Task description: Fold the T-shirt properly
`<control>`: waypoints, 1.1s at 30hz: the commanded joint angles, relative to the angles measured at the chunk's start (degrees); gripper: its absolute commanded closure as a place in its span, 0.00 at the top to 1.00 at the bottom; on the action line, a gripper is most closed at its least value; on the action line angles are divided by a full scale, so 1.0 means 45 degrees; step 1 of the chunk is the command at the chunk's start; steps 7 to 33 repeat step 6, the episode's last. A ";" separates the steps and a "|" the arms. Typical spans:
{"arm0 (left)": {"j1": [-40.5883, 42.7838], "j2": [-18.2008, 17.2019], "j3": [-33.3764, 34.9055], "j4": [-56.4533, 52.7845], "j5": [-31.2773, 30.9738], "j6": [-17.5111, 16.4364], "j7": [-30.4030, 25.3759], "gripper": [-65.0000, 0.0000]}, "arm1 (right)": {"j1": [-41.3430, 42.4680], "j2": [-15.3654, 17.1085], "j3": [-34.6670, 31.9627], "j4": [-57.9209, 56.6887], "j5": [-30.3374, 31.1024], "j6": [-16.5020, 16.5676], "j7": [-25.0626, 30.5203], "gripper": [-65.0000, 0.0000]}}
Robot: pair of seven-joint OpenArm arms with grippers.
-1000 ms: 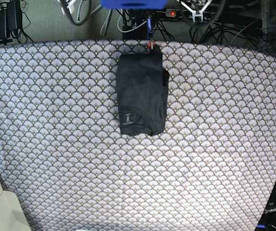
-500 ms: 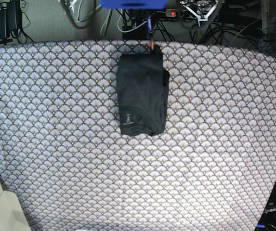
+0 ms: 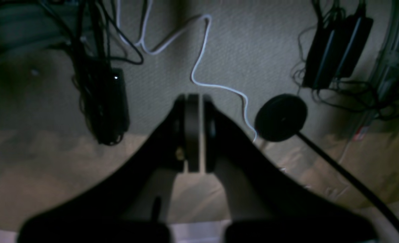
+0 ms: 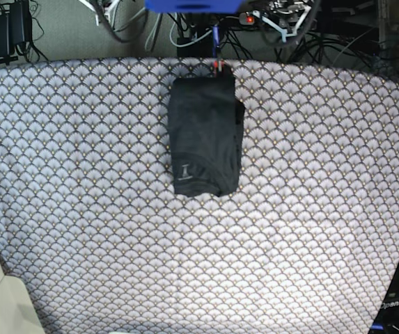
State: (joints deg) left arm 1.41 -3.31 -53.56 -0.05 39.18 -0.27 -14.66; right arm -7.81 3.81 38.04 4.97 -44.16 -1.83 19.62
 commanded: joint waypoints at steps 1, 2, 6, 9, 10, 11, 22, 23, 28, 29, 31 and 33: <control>0.0048 -0.0114 0.0073 0.0012 -0.0003 -0.0301 -0.0094 0.00 | -0.0090 0.0061 -0.0083 -0.0001 0.0075 -0.0268 0.0046 0.00; 0.0048 -0.0134 0.0073 0.0012 -0.0003 -0.0477 -0.0094 0.00 | -0.0090 0.0002 -0.0122 -0.0099 0.0075 -0.0268 0.0066 0.00; 0.0048 -0.0173 -0.0005 0.0012 -0.0120 -0.0633 -0.0094 0.00 | -0.0032 0.0041 -0.0102 -0.0333 0.0075 -0.0268 0.0124 0.00; 0.0048 -0.0173 -0.0005 0.0012 -0.0120 -0.0633 -0.0094 0.00 | -0.0032 0.0041 -0.0102 -0.0333 0.0075 -0.0268 0.0124 0.00; 0.0048 -0.0173 -0.0005 0.0012 -0.0120 -0.0633 -0.0094 0.00 | -0.0032 0.0041 -0.0102 -0.0333 0.0075 -0.0268 0.0124 0.00; 0.0048 -0.0173 -0.0005 0.0012 -0.0120 -0.0633 -0.0094 0.00 | -0.0032 0.0041 -0.0102 -0.0333 0.0075 -0.0268 0.0124 0.00; 0.0048 -0.0173 -0.0005 0.0012 -0.0120 -0.0633 -0.0094 0.00 | -0.0032 0.0041 -0.0102 -0.0333 0.0075 -0.0268 0.0124 0.00; 0.0048 -0.0173 -0.0005 0.0012 -0.0120 -0.0633 -0.0094 0.00 | -0.0032 0.0041 -0.0102 -0.0333 0.0075 -0.0268 0.0124 0.00; 0.0048 -0.0173 -0.0005 0.0012 -0.0120 -0.0633 -0.0094 0.00 | -0.0032 0.0041 -0.0102 -0.0333 0.0075 -0.0268 0.0124 0.00; 0.0048 -0.0173 -0.0005 0.0012 -0.0120 -0.0633 -0.0094 0.00 | -0.0032 0.0041 -0.0102 -0.0333 0.0075 -0.0268 0.0124 0.00; 0.0048 -0.0173 -0.0005 0.0012 -0.0120 -0.0633 -0.0094 0.00 | -0.0032 0.0041 -0.0102 -0.0333 0.0075 -0.0268 0.0124 0.00; 0.0048 -0.0173 -0.0005 0.0012 -0.0120 -0.0633 -0.0094 0.00 | -0.0032 0.0041 -0.0102 -0.0333 0.0075 -0.0268 0.0124 0.00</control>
